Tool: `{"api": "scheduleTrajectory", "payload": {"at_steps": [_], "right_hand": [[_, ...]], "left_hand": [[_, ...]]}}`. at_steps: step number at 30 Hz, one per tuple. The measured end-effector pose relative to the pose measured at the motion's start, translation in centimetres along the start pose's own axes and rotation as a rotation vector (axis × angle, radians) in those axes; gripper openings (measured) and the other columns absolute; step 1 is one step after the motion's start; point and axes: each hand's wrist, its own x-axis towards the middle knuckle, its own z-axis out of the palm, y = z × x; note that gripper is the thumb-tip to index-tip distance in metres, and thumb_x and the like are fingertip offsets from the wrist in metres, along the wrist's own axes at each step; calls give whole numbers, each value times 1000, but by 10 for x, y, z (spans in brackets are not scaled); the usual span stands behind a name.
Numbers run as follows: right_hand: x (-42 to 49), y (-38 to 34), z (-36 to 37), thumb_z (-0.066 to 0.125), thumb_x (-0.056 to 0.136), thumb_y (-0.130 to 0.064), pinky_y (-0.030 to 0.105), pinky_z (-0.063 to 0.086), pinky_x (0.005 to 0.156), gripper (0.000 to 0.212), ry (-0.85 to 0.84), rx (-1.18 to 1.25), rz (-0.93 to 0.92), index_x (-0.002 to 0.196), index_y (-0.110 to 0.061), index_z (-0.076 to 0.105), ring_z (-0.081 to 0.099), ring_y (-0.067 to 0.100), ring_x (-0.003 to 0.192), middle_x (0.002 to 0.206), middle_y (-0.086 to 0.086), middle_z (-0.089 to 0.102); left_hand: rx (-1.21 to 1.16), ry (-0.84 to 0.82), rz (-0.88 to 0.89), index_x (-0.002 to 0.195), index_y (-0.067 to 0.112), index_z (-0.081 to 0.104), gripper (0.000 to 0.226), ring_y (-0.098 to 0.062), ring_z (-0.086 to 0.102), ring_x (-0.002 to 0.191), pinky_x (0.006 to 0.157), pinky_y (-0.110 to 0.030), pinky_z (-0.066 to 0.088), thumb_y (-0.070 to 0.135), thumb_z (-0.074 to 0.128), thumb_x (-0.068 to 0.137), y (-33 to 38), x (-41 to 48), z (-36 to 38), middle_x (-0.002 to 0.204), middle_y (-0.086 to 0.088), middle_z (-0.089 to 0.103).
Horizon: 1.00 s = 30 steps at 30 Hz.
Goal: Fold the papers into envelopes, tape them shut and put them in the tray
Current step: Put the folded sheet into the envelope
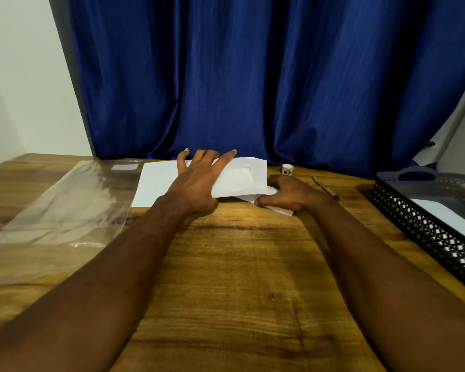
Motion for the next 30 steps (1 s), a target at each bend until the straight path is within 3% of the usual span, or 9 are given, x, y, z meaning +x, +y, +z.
{"api": "scheduleTrajectory", "payload": {"at_steps": [2,4,7,11,15,18,24,30], "right_hand": [[-1,1,-7,87,74,-60,38,51,95,80,7,9,14,141,-25,59,60,20,115,134,-1,64],[-3,4,-9,94,68,-53,36,51,83,76,70,62,2,130,-22,62,60,19,109,124,-2,65],[-3,15,-7,98,67,-43,42,58,86,64,189,301,26,117,-21,64,65,21,106,116,0,68],[-4,26,-7,89,85,-29,53,63,92,48,347,820,97,127,-18,68,73,27,106,120,4,75],[-16,27,-20,75,97,-19,40,63,70,38,299,1147,100,134,-20,68,73,30,104,118,9,76],[-26,29,-28,69,98,-14,35,60,72,28,178,1162,72,125,-22,70,73,27,98,116,12,77],[-34,40,-34,63,97,-11,28,55,65,28,41,986,60,123,-17,72,72,19,83,108,10,79],[-35,43,-33,61,97,-5,22,53,55,19,-47,872,57,109,-16,71,73,9,65,85,0,78]], "left_hand": [[1,4,-3,162,38,6,131,-22,25,144,122,-60,-3,29,90,62,-1,0,1,152,1,35],[5,9,-5,162,38,5,132,-22,25,144,122,-59,-3,30,90,62,-2,-1,0,152,1,35],[8,43,-2,163,36,8,128,-22,28,142,121,-59,-1,36,88,62,-4,-2,3,150,1,36],[-9,71,-19,162,34,14,117,-22,29,143,121,-60,-1,48,81,67,-5,-5,8,150,0,39],[-1,87,-39,162,33,15,114,-23,31,142,121,-61,-1,50,79,69,-3,-5,11,148,-1,41],[11,109,-71,162,32,16,116,-24,32,142,121,-62,1,49,81,68,-4,-5,11,149,-2,42],[27,124,-153,162,32,15,120,-25,34,140,122,-64,4,43,86,65,-6,-4,11,147,-3,44],[21,51,-233,162,33,9,125,-27,32,143,122,-65,4,36,90,66,-8,-3,13,149,-4,41]]}}
